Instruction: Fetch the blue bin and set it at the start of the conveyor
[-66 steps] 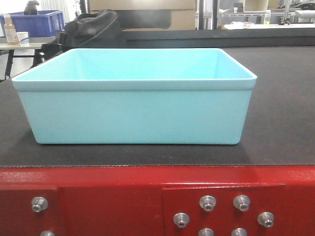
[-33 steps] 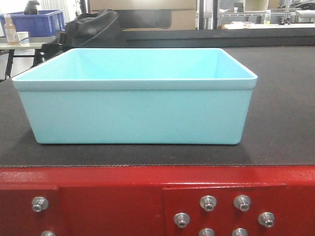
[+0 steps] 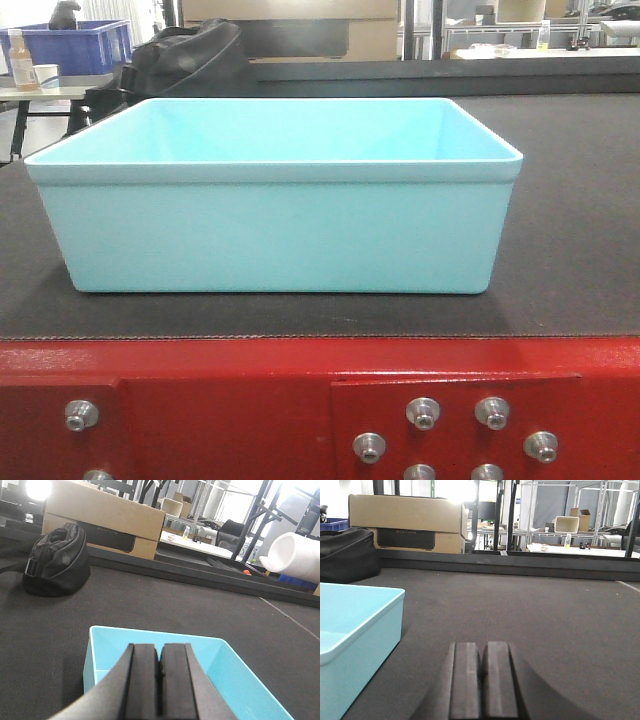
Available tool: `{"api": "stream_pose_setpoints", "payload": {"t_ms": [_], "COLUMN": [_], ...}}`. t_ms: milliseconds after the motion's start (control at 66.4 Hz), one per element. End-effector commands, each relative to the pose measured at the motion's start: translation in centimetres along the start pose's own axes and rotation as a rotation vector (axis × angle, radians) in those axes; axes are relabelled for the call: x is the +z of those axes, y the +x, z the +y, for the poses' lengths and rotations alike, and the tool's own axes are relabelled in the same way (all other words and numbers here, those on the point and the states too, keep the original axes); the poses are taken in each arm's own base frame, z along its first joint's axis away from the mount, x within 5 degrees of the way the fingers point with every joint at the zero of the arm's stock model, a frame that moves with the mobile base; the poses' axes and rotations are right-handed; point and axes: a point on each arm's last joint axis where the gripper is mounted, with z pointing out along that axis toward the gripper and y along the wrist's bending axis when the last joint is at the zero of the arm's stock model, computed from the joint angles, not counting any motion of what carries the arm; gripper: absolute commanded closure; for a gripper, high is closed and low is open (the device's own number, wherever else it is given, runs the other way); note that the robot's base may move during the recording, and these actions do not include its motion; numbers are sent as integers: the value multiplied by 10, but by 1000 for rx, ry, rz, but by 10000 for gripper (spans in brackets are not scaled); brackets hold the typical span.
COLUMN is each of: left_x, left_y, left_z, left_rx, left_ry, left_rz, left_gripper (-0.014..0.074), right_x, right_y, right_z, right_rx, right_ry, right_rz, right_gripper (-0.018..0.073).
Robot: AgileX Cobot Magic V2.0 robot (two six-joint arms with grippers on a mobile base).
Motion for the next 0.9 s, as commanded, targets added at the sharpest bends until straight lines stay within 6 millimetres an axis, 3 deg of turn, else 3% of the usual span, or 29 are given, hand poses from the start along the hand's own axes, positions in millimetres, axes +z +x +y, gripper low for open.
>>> {"api": "stream_pose_setpoints", "payload": {"t_ms": [0, 135, 271, 437, 888], "left_x": [-1, -4, -14, -33, -63], "left_y": [-1, 0, 5, 17, 96], "left_z": [-1, 5, 18, 26, 47], "left_rx": [44, 83, 306, 423, 317], "left_ry": [8, -56, -175, -248, -362], "left_rz": [-13, 5, 73, 60, -68], "left_gripper": [707, 707, 707, 707, 707], "right_x": [0, 0, 0, 0, 0], "right_y": [-2, -2, -2, -2, -2], "right_z": [0, 0, 0, 0, 0], "right_rx": [-11, -11, -11, -11, -11], "right_ry": [3, 3, 3, 3, 3], "right_rz": [-23, -23, -23, -23, -23], "right_gripper": [724, 724, 724, 724, 724]}}
